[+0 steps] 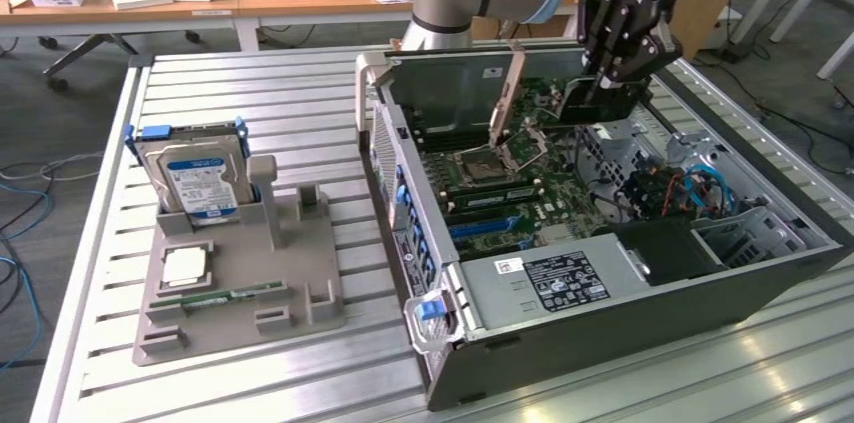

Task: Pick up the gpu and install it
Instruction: 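Insert the gpu into the slot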

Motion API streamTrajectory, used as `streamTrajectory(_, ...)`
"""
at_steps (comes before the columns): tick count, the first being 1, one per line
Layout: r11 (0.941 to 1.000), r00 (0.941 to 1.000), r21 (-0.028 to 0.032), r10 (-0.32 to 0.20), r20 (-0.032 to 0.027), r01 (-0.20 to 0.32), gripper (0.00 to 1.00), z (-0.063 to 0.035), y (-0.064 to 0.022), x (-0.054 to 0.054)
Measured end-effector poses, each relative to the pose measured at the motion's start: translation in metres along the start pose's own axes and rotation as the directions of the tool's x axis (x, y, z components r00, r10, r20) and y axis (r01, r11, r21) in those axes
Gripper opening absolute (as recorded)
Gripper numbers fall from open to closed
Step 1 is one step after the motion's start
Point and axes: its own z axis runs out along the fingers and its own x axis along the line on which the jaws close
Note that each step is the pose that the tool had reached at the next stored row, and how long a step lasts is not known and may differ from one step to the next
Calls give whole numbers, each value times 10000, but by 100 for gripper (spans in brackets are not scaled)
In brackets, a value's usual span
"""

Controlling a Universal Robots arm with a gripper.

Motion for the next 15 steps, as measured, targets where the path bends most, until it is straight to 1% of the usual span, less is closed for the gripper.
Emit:
streamTrajectory(5,10000,10000,10,-3,-1,3,26,15,38,0)
streamTrajectory(15,10000,10000,11,-4,-1,4,26,145,55,1)
